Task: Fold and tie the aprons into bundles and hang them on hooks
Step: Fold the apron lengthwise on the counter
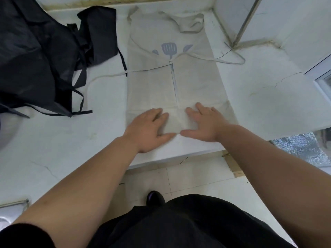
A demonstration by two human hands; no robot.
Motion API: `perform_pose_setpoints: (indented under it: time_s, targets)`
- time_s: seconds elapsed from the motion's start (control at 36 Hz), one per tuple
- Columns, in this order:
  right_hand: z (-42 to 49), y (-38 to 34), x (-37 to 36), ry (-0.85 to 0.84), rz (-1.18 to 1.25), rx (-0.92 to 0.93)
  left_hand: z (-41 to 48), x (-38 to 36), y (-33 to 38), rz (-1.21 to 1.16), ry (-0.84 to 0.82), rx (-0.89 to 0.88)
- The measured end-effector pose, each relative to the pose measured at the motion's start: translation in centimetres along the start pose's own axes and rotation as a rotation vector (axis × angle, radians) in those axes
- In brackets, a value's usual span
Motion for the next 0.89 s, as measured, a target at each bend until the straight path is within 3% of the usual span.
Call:
perform_pose_setpoints:
  time_s: [0.22,0.33,0.42,0.53,0.69,0.89]
  targets:
    - [0.0,-0.3,1.0,-0.023,-0.086,0.063,1.2,1.1,0.3,0.06,-0.012,0.068]
    - [0.2,-1.0,3.2,-0.022,0.039,0.099,2.4,2.9,0.1,0.077,-0.053,0.079]
    - [0.5,-0.7,5.2,-0.11,0.132,0.073,2.9,4.3,-0.5,-0.03,-0.142,0.125]
    - [1.3,-0.1,7.0,-0.247,-0.011,0.041,4.5,6.1,-1.3,-0.135,-0.24,0.187]
    - [2.6,1.2,9.1,-0.233,0.003,-0.024,5.9,7.2,-3.8,-0.353,-0.343,0.368]
    - [4.8,4.2,10.5,-0.165,0.114,-0.122,4.9,6.8,-7.6,-0.729,-0.306,0.644]
Point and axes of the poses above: each hand's wrist, its own z-axis towards the middle knuckle, its own x-axis out of the back of the hand, y = z × x, the point moved 4 cm from there along z, towards the middle knuckle, and after that the axes turned 9 degrees about z, right-handed, at the moved point
